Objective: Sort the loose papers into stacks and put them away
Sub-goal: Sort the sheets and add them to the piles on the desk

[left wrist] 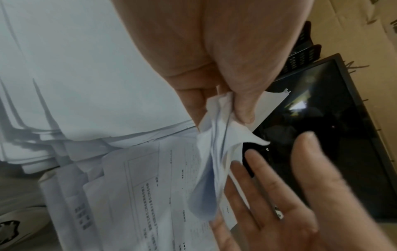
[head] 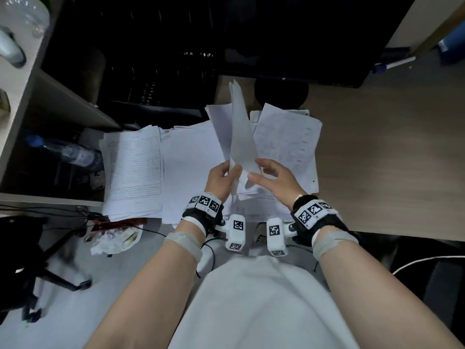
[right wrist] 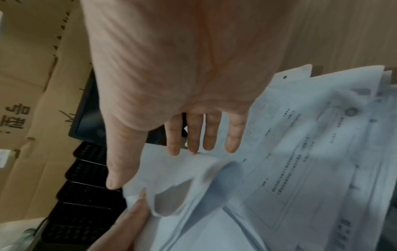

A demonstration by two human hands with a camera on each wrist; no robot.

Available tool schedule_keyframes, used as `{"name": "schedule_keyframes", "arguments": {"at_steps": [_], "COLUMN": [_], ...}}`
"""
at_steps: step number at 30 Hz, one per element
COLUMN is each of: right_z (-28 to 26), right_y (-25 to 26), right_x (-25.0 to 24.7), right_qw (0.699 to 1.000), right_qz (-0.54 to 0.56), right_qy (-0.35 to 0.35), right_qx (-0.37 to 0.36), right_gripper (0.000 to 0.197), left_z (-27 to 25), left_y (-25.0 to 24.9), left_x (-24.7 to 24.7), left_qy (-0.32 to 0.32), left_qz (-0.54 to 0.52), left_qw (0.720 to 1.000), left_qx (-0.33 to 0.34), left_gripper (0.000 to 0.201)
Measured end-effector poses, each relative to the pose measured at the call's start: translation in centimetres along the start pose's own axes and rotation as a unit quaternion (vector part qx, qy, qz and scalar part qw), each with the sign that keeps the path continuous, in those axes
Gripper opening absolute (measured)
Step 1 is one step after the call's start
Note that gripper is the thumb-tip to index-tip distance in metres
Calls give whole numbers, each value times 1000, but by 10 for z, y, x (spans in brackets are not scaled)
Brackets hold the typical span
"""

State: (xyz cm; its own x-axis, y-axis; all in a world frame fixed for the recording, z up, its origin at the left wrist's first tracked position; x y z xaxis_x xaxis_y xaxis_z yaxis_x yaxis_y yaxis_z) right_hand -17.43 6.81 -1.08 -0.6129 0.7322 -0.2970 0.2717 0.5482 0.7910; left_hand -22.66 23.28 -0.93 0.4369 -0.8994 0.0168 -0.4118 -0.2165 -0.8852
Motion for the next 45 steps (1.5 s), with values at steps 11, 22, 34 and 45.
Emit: {"name": "schedule_keyframes", "arguments": {"at_steps": [11,22,34,45], "right_z": [14,33,9,-14], "right_y": [-135,-127,-105,-87], "right_x": [-48,-47,-74,-103], "right_qw": [914,874,889,883], "right_qz": [-91,-203,-170,-145], "right_qy": [-119,-250,-335,-386], "right_qx": [377,364,263,226], "right_gripper": [110,80,28,26], "left_z": [18,29,26,12], "left_y": [20,25,19,-5], "left_x": [-25,-59,-66,-57], "left_qy": [-114,-158,-153,-139], "left_qz": [18,-17,-55,-53], "left_qw": [993,985,984,989], "left_qx": [-40,-70,-76,-23], "left_gripper": [20,9,20,24]}}
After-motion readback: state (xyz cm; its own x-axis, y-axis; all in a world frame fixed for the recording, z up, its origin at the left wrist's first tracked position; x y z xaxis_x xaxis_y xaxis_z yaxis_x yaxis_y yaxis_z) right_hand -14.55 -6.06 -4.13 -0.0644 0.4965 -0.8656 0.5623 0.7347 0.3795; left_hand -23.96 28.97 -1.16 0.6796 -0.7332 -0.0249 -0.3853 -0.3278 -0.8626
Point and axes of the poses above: each hand's wrist, its own z-axis towards the middle knuckle, its own x-axis out of the palm, y = z × x, the point moved 9 cm from there along z, towards the middle knuckle, and after that the axes turned 12 degrees about -z, right-handed, at the moved point
